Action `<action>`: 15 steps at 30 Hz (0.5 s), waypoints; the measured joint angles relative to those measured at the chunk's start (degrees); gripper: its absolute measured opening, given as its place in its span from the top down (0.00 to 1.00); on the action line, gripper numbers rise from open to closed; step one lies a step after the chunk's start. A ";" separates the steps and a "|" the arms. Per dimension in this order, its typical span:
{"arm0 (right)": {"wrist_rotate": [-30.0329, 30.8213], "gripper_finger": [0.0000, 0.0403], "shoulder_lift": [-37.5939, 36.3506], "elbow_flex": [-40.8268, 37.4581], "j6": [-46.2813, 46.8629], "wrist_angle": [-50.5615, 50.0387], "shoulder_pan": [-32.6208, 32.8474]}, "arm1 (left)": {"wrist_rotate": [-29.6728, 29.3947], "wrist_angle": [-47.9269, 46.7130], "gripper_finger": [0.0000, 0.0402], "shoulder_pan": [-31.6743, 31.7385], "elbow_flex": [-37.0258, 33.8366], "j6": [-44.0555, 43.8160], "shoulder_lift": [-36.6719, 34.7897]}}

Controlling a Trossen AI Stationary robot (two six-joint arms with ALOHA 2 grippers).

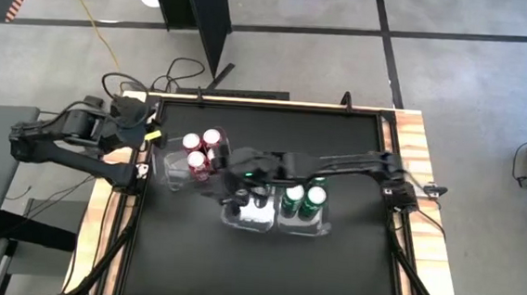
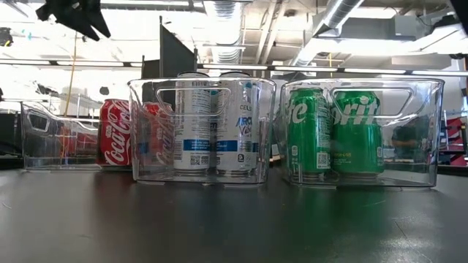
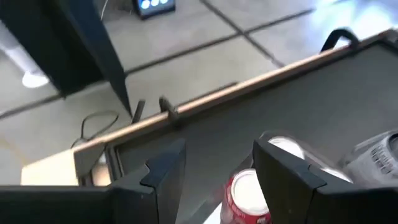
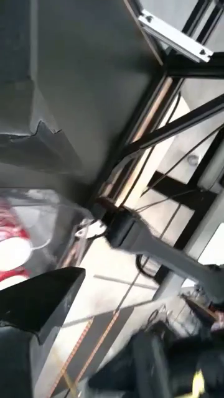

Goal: Sort soda cans
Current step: Adjust the left transparent bin

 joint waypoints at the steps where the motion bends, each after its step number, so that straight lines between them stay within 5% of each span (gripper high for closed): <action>1: -0.80 0.33 2.37 3.47 -0.15 -1.60 -0.23 | -0.78 0.43 0.54 -0.75 0.00 0.50 -0.52; 9: -5.34 0.33 20.78 25.19 -0.09 -12.23 -2.17 | -2.45 0.82 0.54 -2.89 -0.04 1.84 -1.41; 15: -7.24 0.33 25.63 25.38 0.36 -5.69 -3.34 | -2.51 0.64 0.54 -2.88 -0.04 2.19 -1.42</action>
